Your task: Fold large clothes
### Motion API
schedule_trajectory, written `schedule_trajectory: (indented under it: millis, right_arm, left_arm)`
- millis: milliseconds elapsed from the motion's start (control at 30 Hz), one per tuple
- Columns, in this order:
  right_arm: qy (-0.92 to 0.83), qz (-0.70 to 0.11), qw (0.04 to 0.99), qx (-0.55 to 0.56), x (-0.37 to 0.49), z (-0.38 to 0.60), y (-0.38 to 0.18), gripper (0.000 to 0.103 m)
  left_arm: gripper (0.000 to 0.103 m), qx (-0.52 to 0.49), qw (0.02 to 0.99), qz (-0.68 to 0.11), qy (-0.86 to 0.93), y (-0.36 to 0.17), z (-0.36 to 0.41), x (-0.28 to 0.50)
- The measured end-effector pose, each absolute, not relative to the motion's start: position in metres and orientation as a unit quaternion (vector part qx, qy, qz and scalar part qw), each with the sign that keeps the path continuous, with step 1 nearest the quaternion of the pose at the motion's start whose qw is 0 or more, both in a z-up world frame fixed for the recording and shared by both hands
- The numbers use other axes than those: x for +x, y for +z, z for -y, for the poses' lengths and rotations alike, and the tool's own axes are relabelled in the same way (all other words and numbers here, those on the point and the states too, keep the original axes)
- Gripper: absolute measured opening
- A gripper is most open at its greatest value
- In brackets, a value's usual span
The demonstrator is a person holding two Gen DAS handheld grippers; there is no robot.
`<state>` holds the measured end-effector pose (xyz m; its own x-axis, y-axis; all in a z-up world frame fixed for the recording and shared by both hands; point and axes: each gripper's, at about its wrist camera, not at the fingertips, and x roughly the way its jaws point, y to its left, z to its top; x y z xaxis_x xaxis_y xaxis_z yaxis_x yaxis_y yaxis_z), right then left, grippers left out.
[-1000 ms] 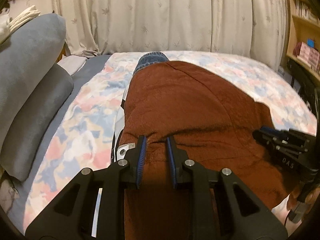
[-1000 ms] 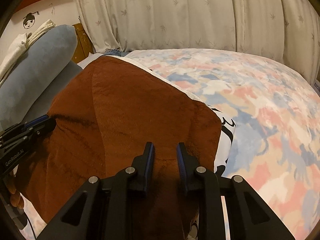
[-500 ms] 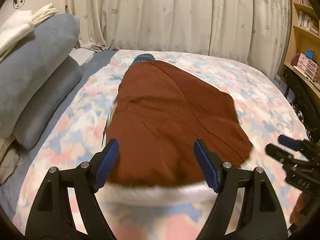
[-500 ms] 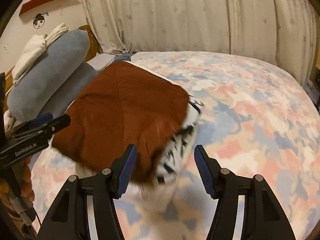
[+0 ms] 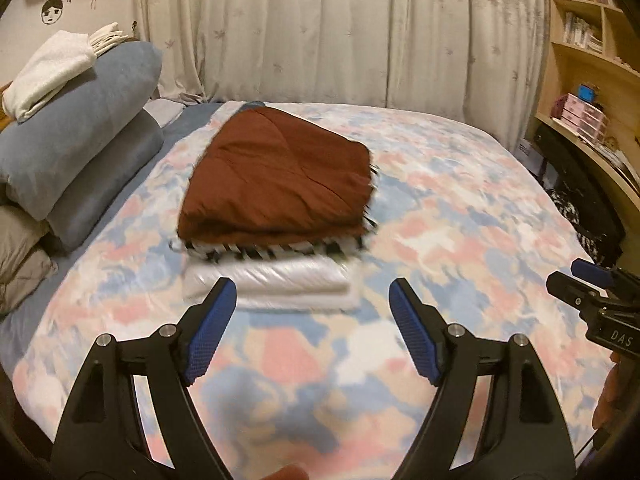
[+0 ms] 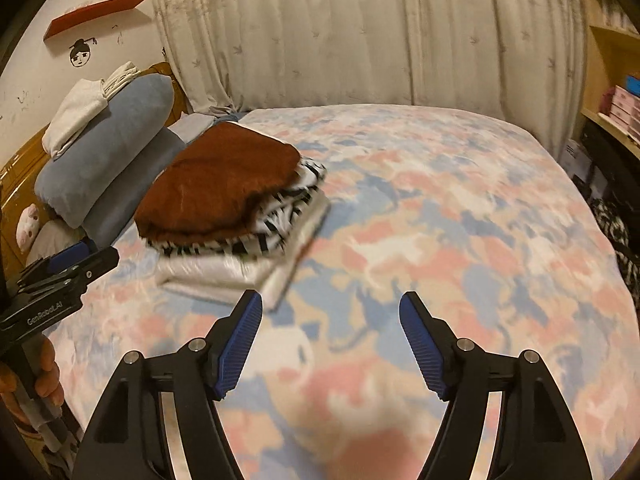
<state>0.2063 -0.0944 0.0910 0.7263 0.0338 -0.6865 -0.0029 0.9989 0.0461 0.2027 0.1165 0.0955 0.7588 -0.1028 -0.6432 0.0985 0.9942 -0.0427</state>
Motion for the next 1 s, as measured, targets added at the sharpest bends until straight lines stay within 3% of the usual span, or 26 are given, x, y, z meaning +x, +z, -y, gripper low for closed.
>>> schedule_trajectory:
  millis: [100, 433, 667, 1000]
  right_arm:
    - [-0.002, -0.37, 0.929, 0.018, 0.161, 0.116, 0.087, 0.083]
    - [-0.033, -0.385, 0.922, 0.013, 0.018, 0.162, 0.044, 0.087]
    - [-0.052, -0.391, 0.918, 0.028, -0.058, 0.157, 0.015, 0.087]
    - [-0.066, -0.379, 0.922, 0.043, -0.114, 0.138, 0.038, 0.093]
  left_arm:
    - [0.081, -0.01, 0.939, -0.336, -0.076, 0.095, -0.091, 0.159]
    - [0.086, -0.013, 0.933, -0.343, -0.106, 0.061, -0.023, 0.03]
    - [0.086, 0.005, 0.93, -0.358, -0.077, 0.035, -0.013, -0.012]
    - [0.086, -0.003, 0.929, -0.364, -0.069, 0.058, -0.018, -0.042]
